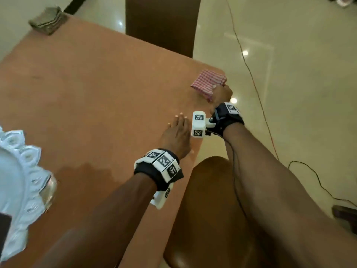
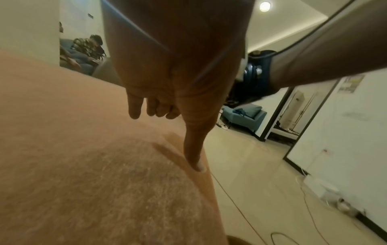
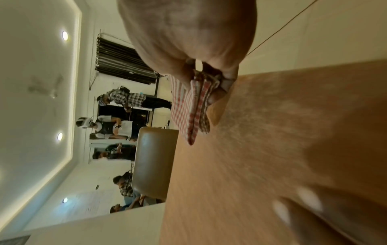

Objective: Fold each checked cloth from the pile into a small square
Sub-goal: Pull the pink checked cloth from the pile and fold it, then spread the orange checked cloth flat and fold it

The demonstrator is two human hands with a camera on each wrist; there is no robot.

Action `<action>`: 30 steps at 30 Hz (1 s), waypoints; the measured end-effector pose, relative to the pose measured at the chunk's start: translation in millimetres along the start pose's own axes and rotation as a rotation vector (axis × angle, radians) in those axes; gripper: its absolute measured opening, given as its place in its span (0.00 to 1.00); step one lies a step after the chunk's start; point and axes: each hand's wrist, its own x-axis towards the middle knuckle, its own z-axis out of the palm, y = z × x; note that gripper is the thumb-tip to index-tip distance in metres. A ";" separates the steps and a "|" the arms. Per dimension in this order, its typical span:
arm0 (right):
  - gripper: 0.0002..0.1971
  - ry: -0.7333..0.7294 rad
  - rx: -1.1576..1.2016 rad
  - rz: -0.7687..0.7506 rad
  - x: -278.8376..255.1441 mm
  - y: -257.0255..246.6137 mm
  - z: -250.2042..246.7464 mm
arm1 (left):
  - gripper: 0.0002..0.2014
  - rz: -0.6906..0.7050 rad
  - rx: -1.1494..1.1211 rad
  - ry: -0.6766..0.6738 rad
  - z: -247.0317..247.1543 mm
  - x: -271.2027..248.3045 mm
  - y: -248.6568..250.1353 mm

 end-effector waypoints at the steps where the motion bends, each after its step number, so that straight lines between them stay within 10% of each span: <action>1: 0.15 -0.032 -0.007 0.002 16.9 -4.4 4.9 | 0.55 -0.008 0.068 -0.050 3.0 9.5 -2.9; 9: 0.17 0.144 -0.244 -0.064 87.0 -26.6 29.6 | 0.47 -0.131 0.099 -0.130 12.1 24.9 1.0; 21: 0.33 0.333 -0.928 -0.365 52.3 -1.4 29.2 | 0.41 -0.194 -0.001 -0.177 -6.2 22.7 13.7; 25: 0.38 0.060 -1.183 -0.733 68.7 19.3 32.0 | 0.40 -0.193 -0.008 -0.136 0.8 25.0 10.5; 30: 0.42 -0.085 -1.267 -0.704 83.2 28.6 30.8 | 0.42 -0.189 -0.026 -0.119 10.0 27.3 1.9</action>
